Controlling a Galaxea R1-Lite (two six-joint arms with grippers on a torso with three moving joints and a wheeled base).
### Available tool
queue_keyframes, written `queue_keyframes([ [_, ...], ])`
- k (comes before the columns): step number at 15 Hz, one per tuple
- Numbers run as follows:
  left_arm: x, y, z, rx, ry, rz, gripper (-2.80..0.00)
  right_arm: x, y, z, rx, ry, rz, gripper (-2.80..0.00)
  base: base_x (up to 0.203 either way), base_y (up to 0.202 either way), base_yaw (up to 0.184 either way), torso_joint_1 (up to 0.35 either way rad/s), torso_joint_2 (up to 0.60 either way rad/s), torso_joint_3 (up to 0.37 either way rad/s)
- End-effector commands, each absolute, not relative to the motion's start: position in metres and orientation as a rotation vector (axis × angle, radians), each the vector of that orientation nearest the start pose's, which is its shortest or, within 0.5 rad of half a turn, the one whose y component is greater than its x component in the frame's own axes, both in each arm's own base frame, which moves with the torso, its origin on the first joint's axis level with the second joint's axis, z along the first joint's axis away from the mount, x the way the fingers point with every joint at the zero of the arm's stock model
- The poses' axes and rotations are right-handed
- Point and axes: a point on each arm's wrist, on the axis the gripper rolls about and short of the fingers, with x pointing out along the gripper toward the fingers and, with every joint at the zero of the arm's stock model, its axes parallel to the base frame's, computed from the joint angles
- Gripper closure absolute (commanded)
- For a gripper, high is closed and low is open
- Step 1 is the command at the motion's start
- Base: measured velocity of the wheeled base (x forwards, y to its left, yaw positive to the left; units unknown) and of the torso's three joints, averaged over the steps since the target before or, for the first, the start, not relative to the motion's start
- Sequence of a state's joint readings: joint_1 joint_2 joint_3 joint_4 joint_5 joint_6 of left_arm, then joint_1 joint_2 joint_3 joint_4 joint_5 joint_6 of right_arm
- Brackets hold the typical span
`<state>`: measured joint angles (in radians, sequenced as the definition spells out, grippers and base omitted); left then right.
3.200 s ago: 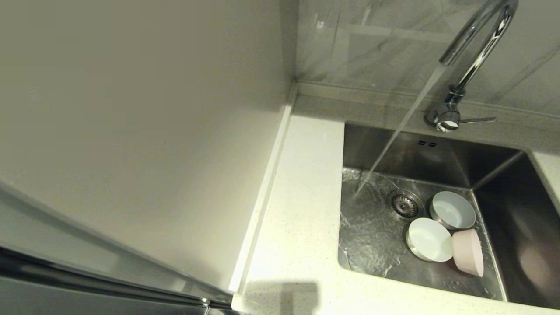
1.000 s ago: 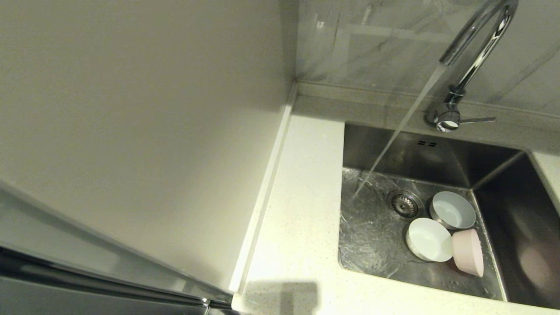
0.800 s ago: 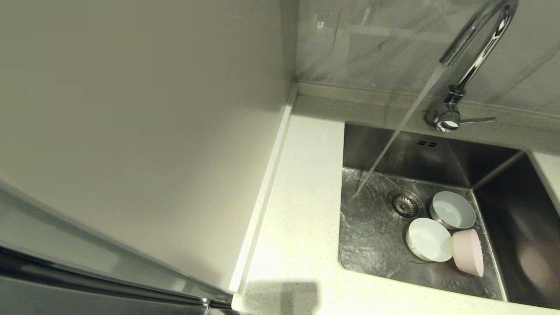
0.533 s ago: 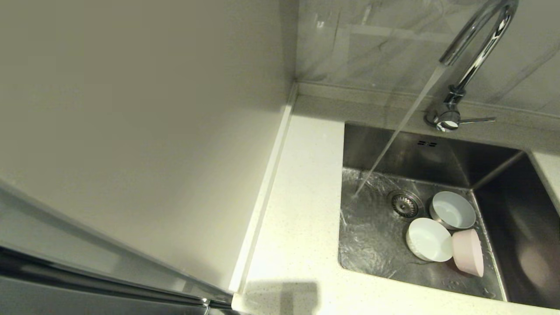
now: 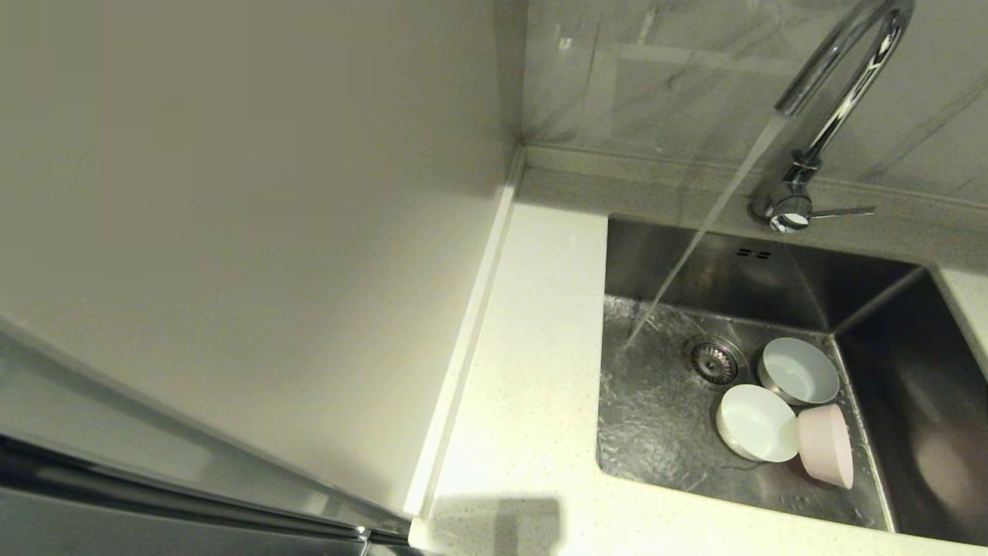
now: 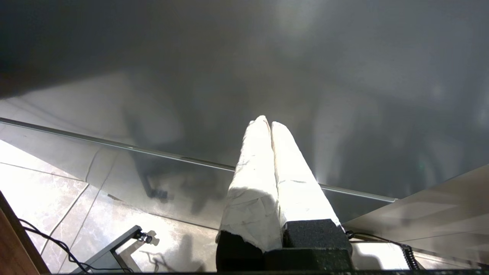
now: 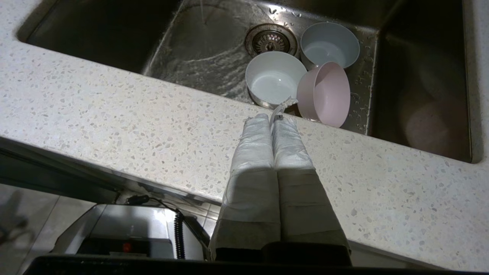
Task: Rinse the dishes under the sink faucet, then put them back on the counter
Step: Wait for the water to rinse the bowl, then turn off the faucet
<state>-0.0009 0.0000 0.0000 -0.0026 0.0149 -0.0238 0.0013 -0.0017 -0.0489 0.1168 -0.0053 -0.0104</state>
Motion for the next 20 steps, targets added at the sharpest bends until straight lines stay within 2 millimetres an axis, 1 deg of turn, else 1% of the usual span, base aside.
queue_keyframes([
  [1, -0.023, 0.0003, 0.0757, -0.025, -0.006, 0.015, 0.0, -0.0269, -0.0002, 0.077, -0.011, 0.068, -0.004, 0.0, 0.0, 0.0, 0.0, 0.0, 0.0, 0.0],
  [20, -0.023, 0.0004, 0.0757, -0.024, -0.006, 0.015, 0.0, -0.0268, -0.0001, 0.0767, -0.023, 0.069, 0.0, 0.0, 0.0, 0.0, 0.0, 0.0, 0.0, 0.0],
])
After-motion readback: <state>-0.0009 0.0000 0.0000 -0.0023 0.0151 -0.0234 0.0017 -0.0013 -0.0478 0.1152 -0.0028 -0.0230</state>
